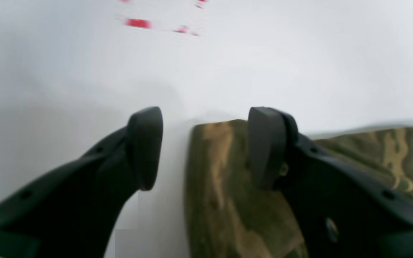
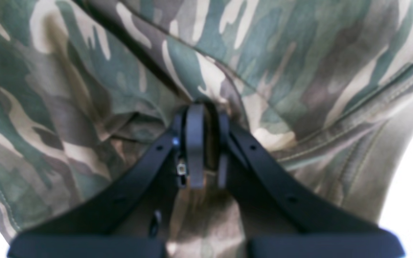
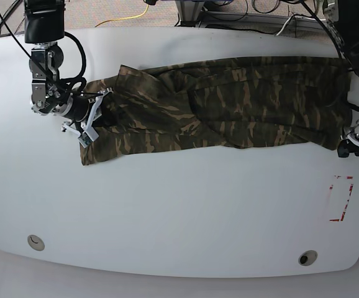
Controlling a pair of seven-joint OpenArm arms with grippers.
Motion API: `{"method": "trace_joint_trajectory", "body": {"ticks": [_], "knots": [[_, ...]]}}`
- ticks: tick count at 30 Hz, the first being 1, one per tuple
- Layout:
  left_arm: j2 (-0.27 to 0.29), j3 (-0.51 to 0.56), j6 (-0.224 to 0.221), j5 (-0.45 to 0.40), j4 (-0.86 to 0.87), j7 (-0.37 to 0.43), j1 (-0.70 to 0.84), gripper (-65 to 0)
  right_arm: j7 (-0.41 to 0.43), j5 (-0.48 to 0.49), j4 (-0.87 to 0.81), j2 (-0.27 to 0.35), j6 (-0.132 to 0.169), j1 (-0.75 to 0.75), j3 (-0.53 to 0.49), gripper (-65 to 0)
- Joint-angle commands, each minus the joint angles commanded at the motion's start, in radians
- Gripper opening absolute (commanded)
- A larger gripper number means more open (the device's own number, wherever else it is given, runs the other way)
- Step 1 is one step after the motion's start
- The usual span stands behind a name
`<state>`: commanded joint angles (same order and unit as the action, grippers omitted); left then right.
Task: Layout the t-shirt on the table in an organized manner, then fold the t-shirt properly
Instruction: 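Release the left gripper and move it along the shirt's side edge, then grasp the shirt corner with the left gripper and pull it outward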
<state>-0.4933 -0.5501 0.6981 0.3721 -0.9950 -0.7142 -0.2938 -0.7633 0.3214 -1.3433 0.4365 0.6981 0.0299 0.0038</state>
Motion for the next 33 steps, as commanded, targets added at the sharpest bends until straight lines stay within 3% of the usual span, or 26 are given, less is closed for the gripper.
{"method": "trace_joint_trajectory", "body": {"ticks": [12, 30, 33], "knots": [[0.000, 0.063, 0.000, 0.000, 0.126, 0.092, -0.009, -29.7, 0.000, 0.000, -0.003, 0.003, 0.000, 0.000, 0.003, -60.2], [0.002, 0.071, 0.000, 0.005, 0.190, 0.092, -0.008, -30.0, 0.000, 0.002, -0.003, 0.002, 0.000, 0.000, 0.005, -60.2], [0.002, 0.071, 0.000, 0.005, 0.189, 0.092, -0.008, -33.9, 0.000, 0.002, -0.003, 0.002, 0.000, 0.000, 0.005, -60.2]]}}
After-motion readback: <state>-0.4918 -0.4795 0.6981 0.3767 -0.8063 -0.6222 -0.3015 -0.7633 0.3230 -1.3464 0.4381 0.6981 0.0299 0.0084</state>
